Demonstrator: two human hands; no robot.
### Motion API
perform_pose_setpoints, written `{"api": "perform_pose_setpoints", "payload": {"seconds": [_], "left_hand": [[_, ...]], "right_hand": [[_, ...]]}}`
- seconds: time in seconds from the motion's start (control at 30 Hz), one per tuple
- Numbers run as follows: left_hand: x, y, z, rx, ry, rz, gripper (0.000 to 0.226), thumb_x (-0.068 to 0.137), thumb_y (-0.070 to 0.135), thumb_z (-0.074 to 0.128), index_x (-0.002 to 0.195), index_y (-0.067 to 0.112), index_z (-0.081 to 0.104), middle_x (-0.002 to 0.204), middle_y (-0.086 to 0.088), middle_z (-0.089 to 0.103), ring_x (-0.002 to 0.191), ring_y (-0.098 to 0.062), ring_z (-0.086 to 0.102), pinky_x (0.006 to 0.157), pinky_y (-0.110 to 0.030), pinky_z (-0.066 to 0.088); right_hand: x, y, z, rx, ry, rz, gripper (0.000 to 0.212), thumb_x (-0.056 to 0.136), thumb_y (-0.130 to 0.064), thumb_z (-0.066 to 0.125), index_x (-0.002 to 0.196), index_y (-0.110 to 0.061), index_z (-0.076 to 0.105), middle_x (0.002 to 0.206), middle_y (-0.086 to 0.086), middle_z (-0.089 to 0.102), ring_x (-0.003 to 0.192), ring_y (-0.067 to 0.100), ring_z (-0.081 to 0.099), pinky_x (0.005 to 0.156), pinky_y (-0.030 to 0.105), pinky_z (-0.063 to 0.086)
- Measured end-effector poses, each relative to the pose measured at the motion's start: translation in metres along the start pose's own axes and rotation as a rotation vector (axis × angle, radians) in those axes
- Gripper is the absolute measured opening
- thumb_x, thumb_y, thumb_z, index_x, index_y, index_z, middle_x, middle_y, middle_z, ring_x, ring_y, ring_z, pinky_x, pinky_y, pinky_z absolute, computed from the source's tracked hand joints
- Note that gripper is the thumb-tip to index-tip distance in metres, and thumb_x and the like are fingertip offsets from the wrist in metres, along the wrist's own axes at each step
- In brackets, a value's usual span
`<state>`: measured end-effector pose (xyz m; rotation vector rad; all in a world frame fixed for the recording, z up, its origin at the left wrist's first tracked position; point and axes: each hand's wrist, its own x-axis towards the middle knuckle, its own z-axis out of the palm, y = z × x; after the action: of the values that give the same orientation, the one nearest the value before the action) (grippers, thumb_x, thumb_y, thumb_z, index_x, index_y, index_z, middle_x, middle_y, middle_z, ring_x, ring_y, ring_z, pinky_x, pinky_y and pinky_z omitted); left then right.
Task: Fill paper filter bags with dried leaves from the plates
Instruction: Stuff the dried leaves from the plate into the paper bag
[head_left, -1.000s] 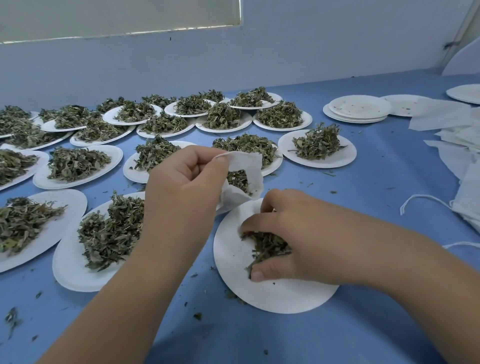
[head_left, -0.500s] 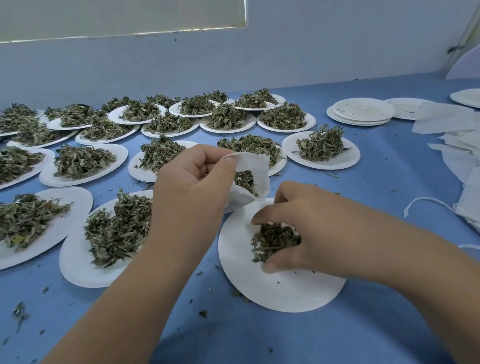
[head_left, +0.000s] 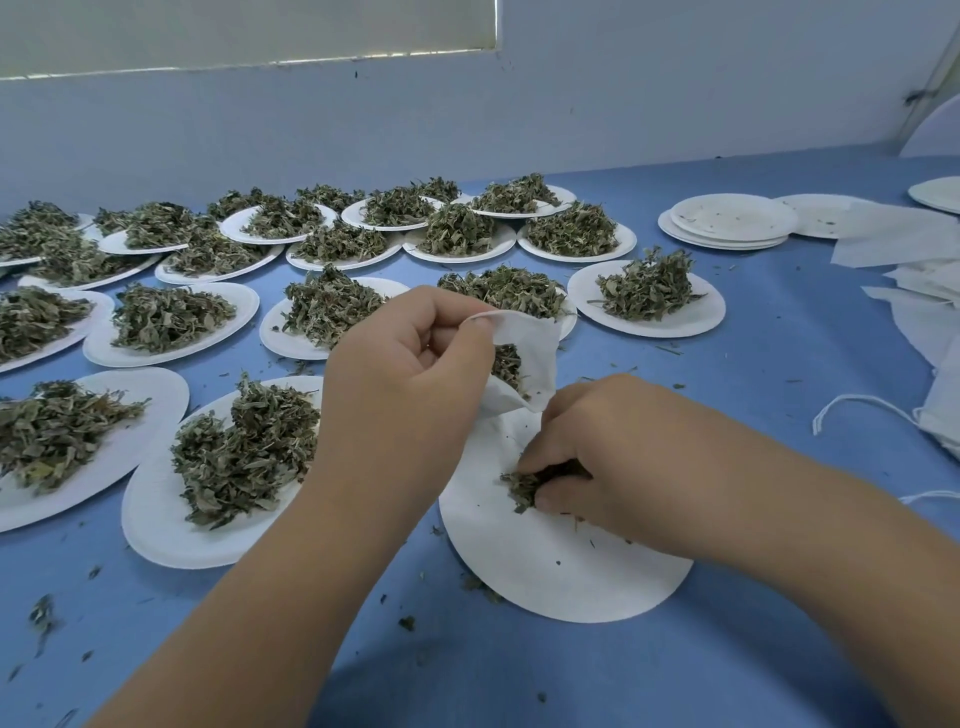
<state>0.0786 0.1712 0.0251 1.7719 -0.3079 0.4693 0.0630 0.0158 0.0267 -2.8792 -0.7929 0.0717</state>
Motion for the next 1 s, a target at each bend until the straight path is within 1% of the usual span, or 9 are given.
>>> {"api": "perform_pose_setpoints", "payload": {"seconds": [0.1,0.27,0.4,0.47,0.6,0.67,0.77,0.9,1.0], "left_hand": [[0.0,0.0,0.0,0.012,0.01,0.021,0.024,0.091,0.011,0.06,0.075,0.027,0.068,0.054,0.013,0.053,0.045,0.0,0.044,0.044,-0.007,0.032],[0.0,-0.001,0.0,0.072,0.024,0.059,0.027,0.091,0.011,0.06,0.075,0.032,0.066,0.054,0.015,0.054,0.047,0.001,0.045,0.045,-0.007,0.033],[0.002,-0.001,-0.004,0.097,0.057,0.101,0.024,0.092,0.013,0.06,0.078,0.031,0.067,0.056,0.014,0.055,0.046,0.0,0.046,0.047,-0.007,0.032],[0.004,-0.001,-0.007,0.101,0.078,0.129,0.021,0.092,0.015,0.061,0.08,0.03,0.068,0.056,0.011,0.055,0.047,-0.002,0.042,0.047,-0.007,0.032],[0.007,-0.002,-0.01,0.123,0.123,0.184,0.014,0.089,0.022,0.058,0.083,0.03,0.068,0.064,-0.001,0.058,0.049,-0.004,0.043,0.048,-0.008,0.033],[0.007,-0.004,-0.01,0.178,0.118,0.224,0.017,0.088,0.023,0.057,0.081,0.035,0.065,0.06,-0.002,0.055,0.049,-0.008,0.042,0.047,-0.011,0.033],[0.005,-0.007,-0.006,0.316,0.088,0.283,0.017,0.089,0.021,0.056,0.081,0.034,0.064,0.055,0.008,0.049,0.052,-0.009,0.042,0.05,-0.016,0.034],[0.003,-0.009,0.002,0.345,0.033,0.266,0.015,0.086,0.021,0.056,0.082,0.024,0.069,0.053,0.004,0.047,0.053,-0.007,0.043,0.052,-0.013,0.032],[0.003,-0.01,0.006,0.319,0.008,0.236,0.015,0.085,0.023,0.056,0.083,0.026,0.07,0.063,0.002,0.053,0.052,-0.007,0.042,0.051,-0.012,0.032]], "right_hand": [[0.0,-0.001,0.002,-0.1,0.027,-0.022,0.018,0.088,-0.025,0.051,0.096,-0.02,0.067,0.09,-0.002,0.059,0.083,0.017,0.056,0.069,0.036,0.048],[0.002,0.0,0.002,-0.135,0.042,-0.04,0.019,0.086,-0.018,0.047,0.088,-0.018,0.065,0.085,0.001,0.057,0.079,0.021,0.056,0.065,0.036,0.049],[0.002,0.004,0.0,-0.115,0.079,-0.018,0.014,0.085,-0.018,0.049,0.081,-0.015,0.062,0.08,0.005,0.058,0.068,0.02,0.048,0.055,0.032,0.038],[-0.002,0.009,-0.007,-0.015,0.112,-0.021,0.014,0.086,-0.022,0.055,0.086,-0.02,0.069,0.079,0.002,0.063,0.067,0.017,0.054,0.058,0.034,0.046],[-0.008,0.017,-0.026,0.393,0.181,0.01,0.011,0.081,-0.027,0.071,0.084,-0.035,0.076,0.07,-0.02,0.068,0.065,0.0,0.063,0.059,0.019,0.05],[-0.012,0.021,-0.033,0.524,0.201,-0.011,0.011,0.077,-0.028,0.073,0.081,-0.038,0.076,0.068,-0.018,0.069,0.061,0.002,0.064,0.06,0.023,0.052],[-0.016,0.026,-0.04,0.664,0.25,-0.056,0.015,0.07,-0.035,0.072,0.083,-0.041,0.075,0.071,-0.009,0.072,0.067,0.01,0.068,0.068,0.031,0.055],[-0.018,0.03,-0.043,0.771,0.315,-0.079,0.017,0.068,-0.039,0.079,0.085,-0.042,0.075,0.075,-0.004,0.073,0.071,0.015,0.07,0.07,0.032,0.058],[-0.015,0.028,-0.039,0.761,0.302,-0.033,0.016,0.07,-0.037,0.079,0.085,-0.037,0.075,0.075,-0.005,0.073,0.071,0.014,0.069,0.068,0.028,0.057]]}}
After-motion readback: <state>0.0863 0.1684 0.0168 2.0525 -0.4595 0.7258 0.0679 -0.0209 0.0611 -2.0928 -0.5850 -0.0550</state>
